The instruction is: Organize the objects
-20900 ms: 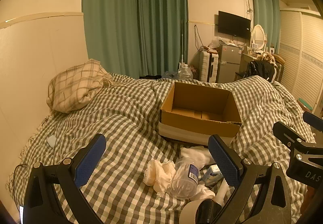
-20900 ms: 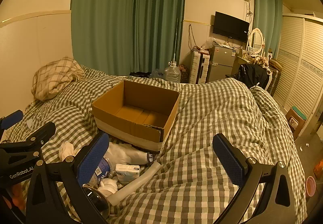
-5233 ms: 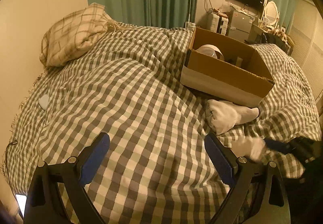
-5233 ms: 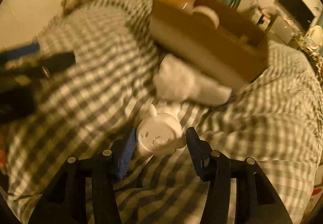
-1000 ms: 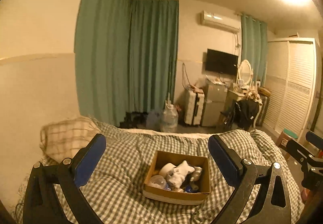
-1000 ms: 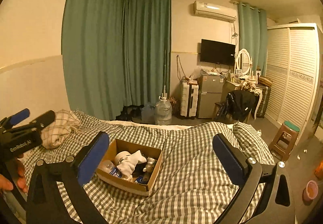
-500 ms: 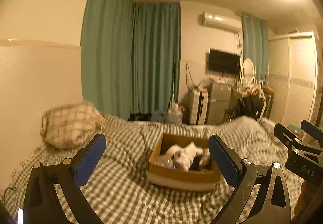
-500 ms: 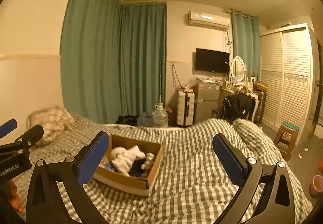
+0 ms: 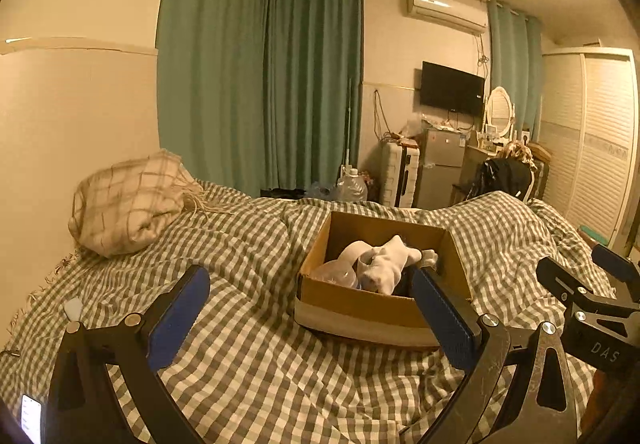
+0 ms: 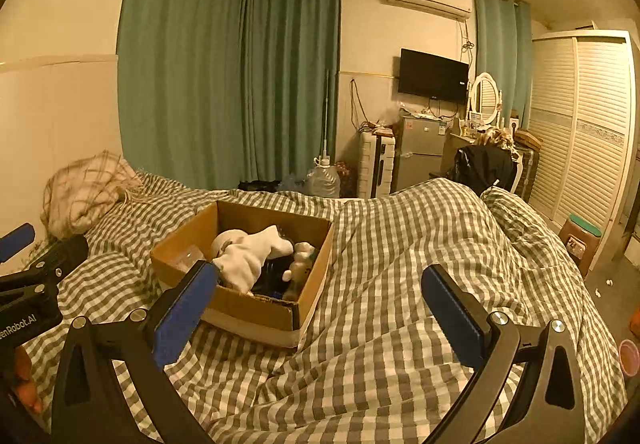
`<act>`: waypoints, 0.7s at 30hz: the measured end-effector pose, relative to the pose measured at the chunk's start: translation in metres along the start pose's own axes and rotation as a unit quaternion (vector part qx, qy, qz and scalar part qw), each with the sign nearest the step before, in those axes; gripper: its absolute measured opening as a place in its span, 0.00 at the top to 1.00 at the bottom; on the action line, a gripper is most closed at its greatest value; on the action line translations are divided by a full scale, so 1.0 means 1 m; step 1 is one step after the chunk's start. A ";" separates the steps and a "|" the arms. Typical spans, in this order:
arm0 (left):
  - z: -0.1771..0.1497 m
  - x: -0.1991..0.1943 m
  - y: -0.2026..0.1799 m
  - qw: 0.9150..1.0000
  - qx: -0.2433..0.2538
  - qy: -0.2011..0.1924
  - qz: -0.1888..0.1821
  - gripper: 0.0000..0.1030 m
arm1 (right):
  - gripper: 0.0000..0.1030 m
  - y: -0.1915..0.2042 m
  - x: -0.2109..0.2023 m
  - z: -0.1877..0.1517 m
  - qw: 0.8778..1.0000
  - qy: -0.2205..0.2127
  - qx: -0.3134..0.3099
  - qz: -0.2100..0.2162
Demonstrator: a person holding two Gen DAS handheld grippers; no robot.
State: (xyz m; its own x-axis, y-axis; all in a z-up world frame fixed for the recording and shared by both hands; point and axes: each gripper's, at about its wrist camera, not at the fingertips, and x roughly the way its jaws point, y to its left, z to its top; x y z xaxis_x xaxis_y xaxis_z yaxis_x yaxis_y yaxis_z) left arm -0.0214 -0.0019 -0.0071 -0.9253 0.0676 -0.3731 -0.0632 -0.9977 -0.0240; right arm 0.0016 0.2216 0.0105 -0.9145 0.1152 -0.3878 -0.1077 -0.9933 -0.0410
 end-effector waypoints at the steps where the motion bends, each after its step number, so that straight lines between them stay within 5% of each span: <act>1: 0.000 0.000 0.000 1.000 0.001 0.000 0.001 0.00 | 0.00 0.001 0.000 -0.001 1.000 0.001 -0.001 0.001; 21: 0.001 -0.005 -0.005 1.000 0.021 -0.002 0.009 0.00 | 0.00 0.003 -0.001 -0.003 1.000 0.003 -0.002 0.004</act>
State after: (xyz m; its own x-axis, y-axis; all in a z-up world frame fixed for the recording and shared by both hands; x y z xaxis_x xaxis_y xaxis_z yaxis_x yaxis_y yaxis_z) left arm -0.0172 0.0024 -0.0044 -0.9276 0.0501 -0.3701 -0.0627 -0.9978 0.0221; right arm 0.0031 0.2181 0.0081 -0.9133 0.1071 -0.3929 -0.0987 -0.9943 -0.0415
